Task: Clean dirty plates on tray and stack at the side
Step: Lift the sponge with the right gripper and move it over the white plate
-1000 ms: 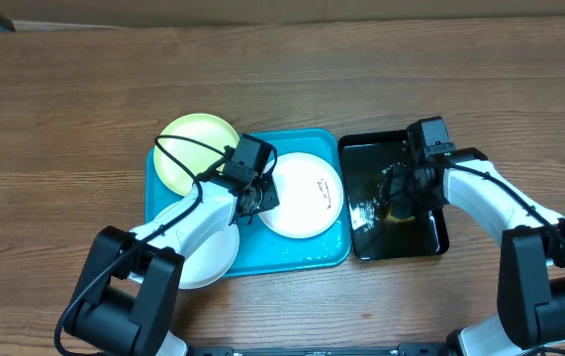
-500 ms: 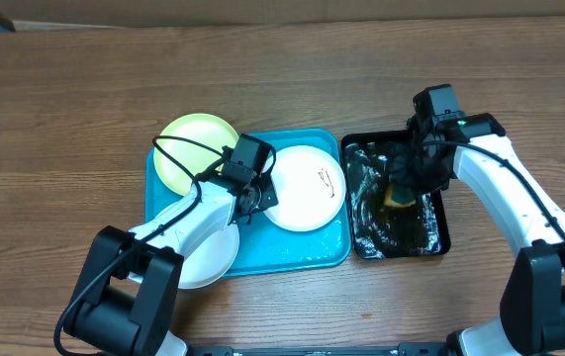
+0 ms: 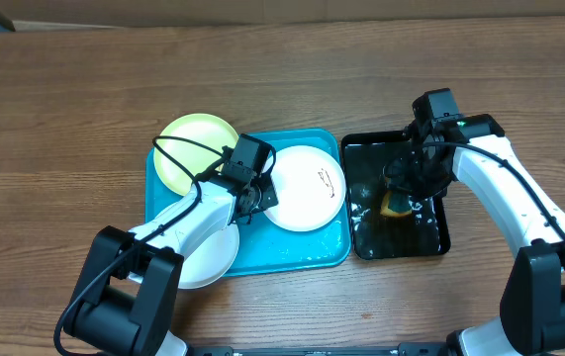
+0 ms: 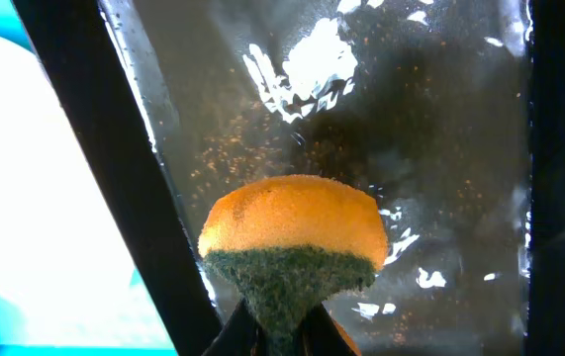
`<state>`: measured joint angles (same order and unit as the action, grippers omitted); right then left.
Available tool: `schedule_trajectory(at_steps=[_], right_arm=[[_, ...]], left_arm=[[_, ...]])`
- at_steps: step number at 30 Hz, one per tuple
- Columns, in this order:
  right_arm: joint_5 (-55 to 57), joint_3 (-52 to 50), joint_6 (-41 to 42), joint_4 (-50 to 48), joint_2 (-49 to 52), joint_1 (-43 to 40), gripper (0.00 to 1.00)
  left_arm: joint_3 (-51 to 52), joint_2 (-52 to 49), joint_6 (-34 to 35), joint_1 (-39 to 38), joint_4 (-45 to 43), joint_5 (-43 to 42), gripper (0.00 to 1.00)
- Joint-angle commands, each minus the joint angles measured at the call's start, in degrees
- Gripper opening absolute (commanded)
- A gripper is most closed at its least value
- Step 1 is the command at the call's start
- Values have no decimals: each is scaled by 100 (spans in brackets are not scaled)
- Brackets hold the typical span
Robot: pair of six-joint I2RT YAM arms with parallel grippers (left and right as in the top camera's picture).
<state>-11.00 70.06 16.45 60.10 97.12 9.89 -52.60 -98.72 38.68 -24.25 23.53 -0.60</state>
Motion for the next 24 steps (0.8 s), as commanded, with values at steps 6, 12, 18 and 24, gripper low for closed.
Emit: schedule_trajectory(at_steps=[6,12,18,24], right_arm=[[-162,-35,-197,-46,-57,13,4],[-494,-35,-299,-310,-57,13,4],[131,-35,-210,-457,-55,13,4],[461,-61,-11,37,-46,13,4]], left_arm=[[-7,50,11,-15,225,76,4],[-7,446,11,-17,546,774,4],[-7,520,9,-20,647,1003,4],[-7,520,11,-20,667,1003,4]])
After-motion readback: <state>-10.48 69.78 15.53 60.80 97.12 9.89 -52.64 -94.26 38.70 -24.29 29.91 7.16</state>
